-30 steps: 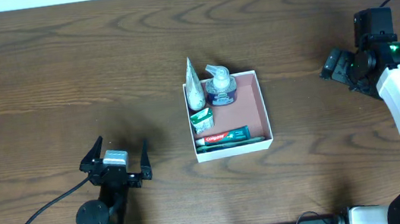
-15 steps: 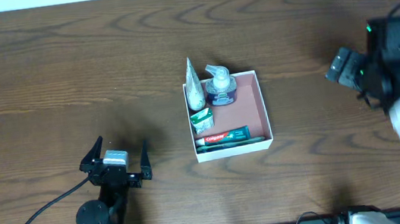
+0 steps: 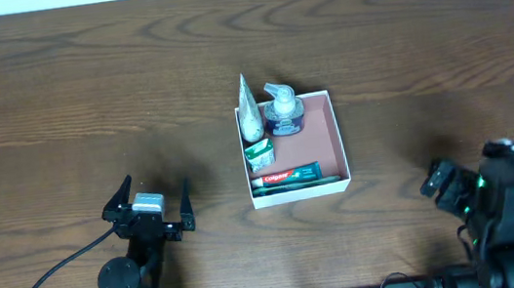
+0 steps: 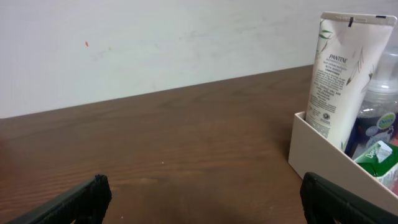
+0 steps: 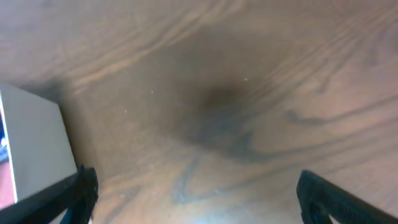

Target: Pack container

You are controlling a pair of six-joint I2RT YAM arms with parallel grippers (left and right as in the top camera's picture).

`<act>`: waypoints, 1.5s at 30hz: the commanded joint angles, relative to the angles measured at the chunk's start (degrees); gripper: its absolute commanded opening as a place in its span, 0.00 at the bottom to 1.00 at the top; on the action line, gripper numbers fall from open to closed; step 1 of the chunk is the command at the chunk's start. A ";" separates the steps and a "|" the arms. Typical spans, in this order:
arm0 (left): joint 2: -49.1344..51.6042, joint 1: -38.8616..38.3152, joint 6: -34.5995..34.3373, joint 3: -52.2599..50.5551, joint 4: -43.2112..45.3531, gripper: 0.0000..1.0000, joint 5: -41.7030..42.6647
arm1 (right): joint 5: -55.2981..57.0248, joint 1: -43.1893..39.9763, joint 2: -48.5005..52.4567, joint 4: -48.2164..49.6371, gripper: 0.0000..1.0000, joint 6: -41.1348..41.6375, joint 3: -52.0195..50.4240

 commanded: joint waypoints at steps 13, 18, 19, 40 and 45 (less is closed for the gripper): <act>-0.28 0.28 -0.48 -1.05 -1.86 0.98 0.44 | -20.94 -1.09 -18.82 38.62 0.99 -21.64 -25.59; -0.28 0.28 -0.48 -1.05 -1.86 0.98 0.44 | -20.96 -1.18 -22.08 43.82 0.99 -21.59 -29.68; -0.28 0.28 -0.48 -1.05 -1.86 0.98 0.46 | -21.00 -1.18 -22.95 43.87 0.99 -21.57 -30.23; -0.28 0.28 -0.48 -1.05 -1.86 0.98 0.44 | -20.76 -1.18 -25.83 44.65 0.99 -21.20 -31.28; -0.28 0.28 -0.48 -1.05 -1.86 0.98 0.44 | -20.76 -1.18 -25.83 44.65 0.99 -21.18 -31.28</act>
